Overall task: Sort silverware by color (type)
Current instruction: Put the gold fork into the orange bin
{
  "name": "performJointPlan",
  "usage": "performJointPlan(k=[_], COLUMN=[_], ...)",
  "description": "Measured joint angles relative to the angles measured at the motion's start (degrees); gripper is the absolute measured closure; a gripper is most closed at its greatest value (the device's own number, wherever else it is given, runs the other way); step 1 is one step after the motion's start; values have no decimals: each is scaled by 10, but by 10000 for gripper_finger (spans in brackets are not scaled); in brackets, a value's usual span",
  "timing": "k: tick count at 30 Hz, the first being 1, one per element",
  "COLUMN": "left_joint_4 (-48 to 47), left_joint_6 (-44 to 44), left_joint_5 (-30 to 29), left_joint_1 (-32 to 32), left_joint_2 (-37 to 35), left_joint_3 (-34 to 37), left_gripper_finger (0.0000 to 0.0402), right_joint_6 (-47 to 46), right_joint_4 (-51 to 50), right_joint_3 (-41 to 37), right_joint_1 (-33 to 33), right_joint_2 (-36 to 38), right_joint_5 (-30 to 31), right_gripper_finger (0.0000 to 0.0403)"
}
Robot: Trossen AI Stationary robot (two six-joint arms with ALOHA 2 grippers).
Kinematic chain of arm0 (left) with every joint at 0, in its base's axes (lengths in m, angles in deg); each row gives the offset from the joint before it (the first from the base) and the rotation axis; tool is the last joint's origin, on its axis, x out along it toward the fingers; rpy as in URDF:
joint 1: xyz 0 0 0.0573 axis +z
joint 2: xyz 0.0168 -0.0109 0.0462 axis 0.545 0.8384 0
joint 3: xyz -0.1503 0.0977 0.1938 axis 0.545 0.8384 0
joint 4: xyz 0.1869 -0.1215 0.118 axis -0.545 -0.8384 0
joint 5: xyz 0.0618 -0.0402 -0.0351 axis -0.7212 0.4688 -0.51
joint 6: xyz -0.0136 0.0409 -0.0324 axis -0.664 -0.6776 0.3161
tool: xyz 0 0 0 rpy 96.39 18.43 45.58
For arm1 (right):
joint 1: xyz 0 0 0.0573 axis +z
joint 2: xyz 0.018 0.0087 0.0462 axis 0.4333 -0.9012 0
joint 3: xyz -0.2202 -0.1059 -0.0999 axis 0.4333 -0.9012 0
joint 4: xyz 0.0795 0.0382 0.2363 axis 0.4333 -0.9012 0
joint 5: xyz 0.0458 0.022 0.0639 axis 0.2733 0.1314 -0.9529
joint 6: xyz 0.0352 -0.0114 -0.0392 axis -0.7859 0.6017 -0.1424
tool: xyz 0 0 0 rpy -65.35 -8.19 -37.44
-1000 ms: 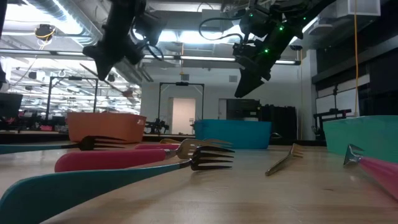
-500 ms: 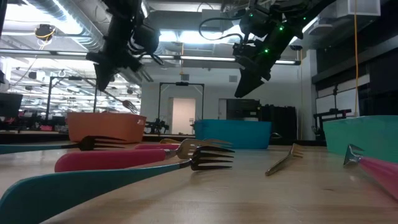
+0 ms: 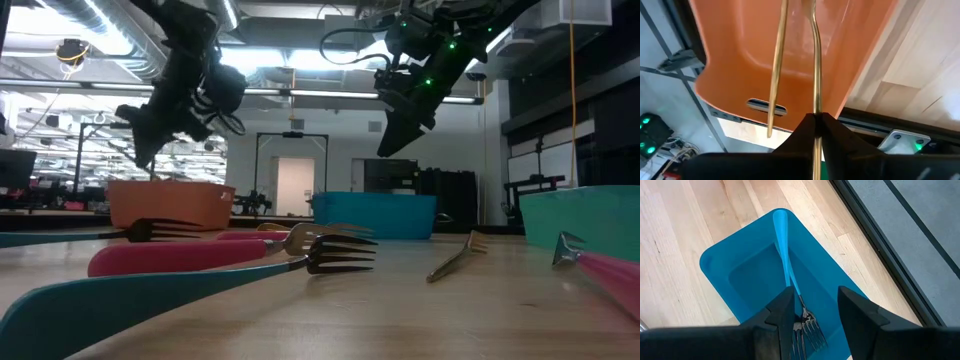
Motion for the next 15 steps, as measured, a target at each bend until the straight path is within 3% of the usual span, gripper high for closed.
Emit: performJointPlan(k=[15], left_joint_4=[47], left_joint_6=[3], left_joint_5=[-22], left_joint_1=[0], left_joint_2=[0], left_joint_3=[35], left_gripper_finger=[357], right_joint_6=[0], right_joint_4=[0], right_joint_3=[0], right_joint_1=[0], right_joint_2=[0], right_joint_5=[0], right_gripper_finger=[265])
